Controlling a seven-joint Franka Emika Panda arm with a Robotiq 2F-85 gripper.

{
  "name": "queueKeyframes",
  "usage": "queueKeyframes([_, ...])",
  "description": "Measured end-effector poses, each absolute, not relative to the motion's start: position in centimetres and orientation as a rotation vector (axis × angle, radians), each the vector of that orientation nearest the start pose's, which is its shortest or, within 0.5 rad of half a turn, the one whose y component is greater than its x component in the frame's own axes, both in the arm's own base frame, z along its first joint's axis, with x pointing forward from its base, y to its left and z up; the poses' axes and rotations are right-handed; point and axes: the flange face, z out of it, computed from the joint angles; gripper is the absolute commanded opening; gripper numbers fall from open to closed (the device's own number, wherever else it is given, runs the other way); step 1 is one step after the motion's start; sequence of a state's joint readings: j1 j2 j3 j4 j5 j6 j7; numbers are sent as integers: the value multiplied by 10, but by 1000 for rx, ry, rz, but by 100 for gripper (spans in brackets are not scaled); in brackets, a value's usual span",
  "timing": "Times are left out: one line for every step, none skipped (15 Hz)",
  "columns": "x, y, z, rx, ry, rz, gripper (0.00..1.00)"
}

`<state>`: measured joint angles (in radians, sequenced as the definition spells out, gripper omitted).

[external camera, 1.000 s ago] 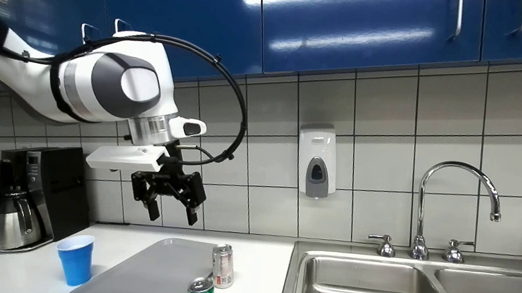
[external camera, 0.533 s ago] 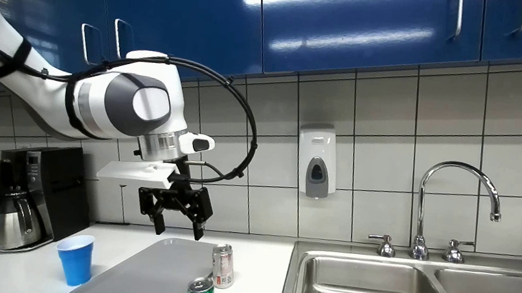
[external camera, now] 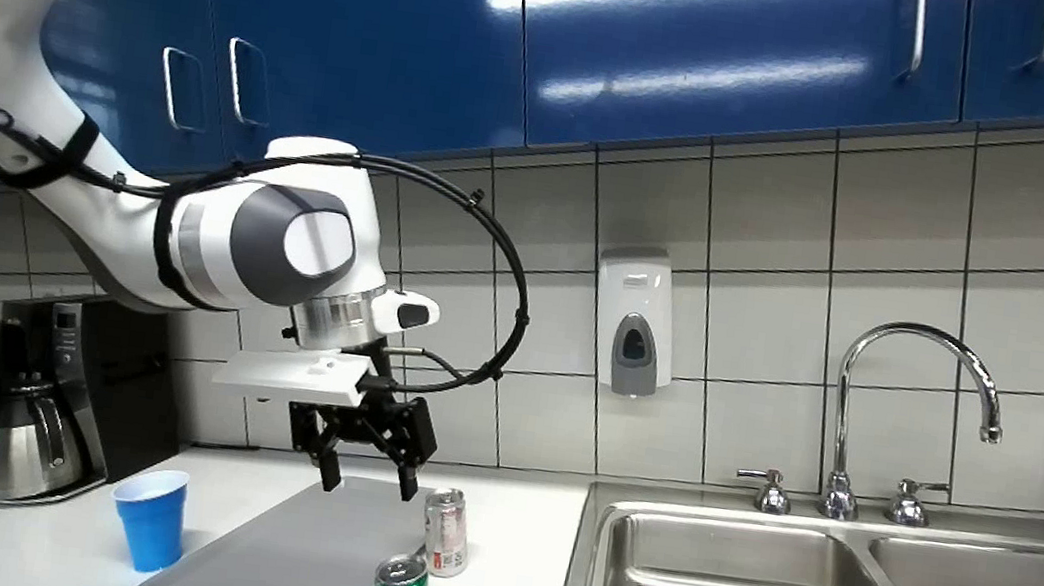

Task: Place the cans on the grey tray.

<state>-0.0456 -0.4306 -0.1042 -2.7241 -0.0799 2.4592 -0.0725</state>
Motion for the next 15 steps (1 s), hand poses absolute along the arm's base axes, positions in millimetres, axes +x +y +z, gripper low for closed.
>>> queueKeyframes([388, -56, 368, -3168, 8, -270, 100])
queueKeyframes([389, -56, 365, -3175, -5, -279, 100])
queueKeyframes([390, -55, 362, -3181, -19, -285, 100])
queueKeyframes([390, -55, 358, -3185, -30, -288, 100])
queueKeyframes([390, -54, 355, -3188, -37, -289, 100])
queueKeyframes([391, -54, 352, -3190, -43, -291, 100])
queueKeyframes([392, -54, 349, -3191, -47, -294, 100])
queueKeyframes([392, -54, 346, -3192, -50, -297, 100])
queueKeyframes([393, -54, 342, -3192, -52, -300, 100])
queueKeyframes([394, -54, 339, -3193, -52, -301, 100])
queueKeyframes([395, -55, 336, -3194, -53, -302, 100])
queueKeyframes([396, -56, 333, -3196, -55, -303, 100])
queueKeyframes([397, -57, 330, -3200, -56, -302, 100])
queueKeyframes([398, -58, 327, -3204, -59, -302, 100])
queueKeyframes([398, -60, 324, -3209, -62, -300, 100])
